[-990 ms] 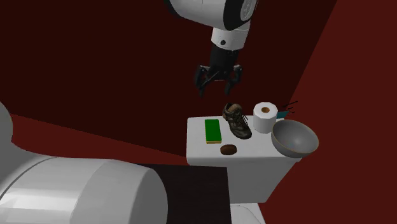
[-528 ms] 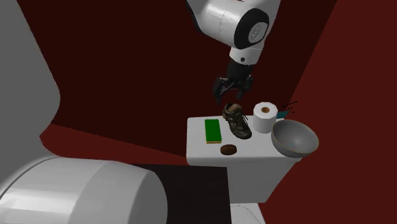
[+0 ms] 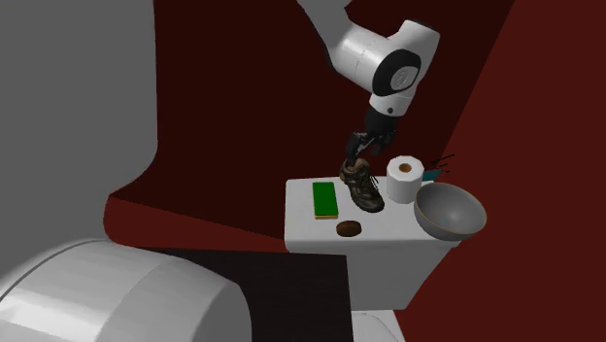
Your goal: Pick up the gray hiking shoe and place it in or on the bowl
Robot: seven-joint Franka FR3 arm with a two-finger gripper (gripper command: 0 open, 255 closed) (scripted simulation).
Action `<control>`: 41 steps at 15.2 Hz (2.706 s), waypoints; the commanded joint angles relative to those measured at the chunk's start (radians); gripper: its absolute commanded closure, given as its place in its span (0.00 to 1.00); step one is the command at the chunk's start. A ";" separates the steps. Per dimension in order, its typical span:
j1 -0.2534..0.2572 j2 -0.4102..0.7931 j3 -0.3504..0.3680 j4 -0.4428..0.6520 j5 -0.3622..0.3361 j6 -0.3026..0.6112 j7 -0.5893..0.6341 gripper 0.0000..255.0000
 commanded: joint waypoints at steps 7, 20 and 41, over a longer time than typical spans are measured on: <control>-0.122 0.279 0.084 0.322 0.060 -0.059 -0.110 0.00; -0.124 0.329 0.106 0.316 0.084 -0.003 -0.123 0.00; -0.102 0.230 0.073 0.288 0.047 -0.072 -0.096 1.00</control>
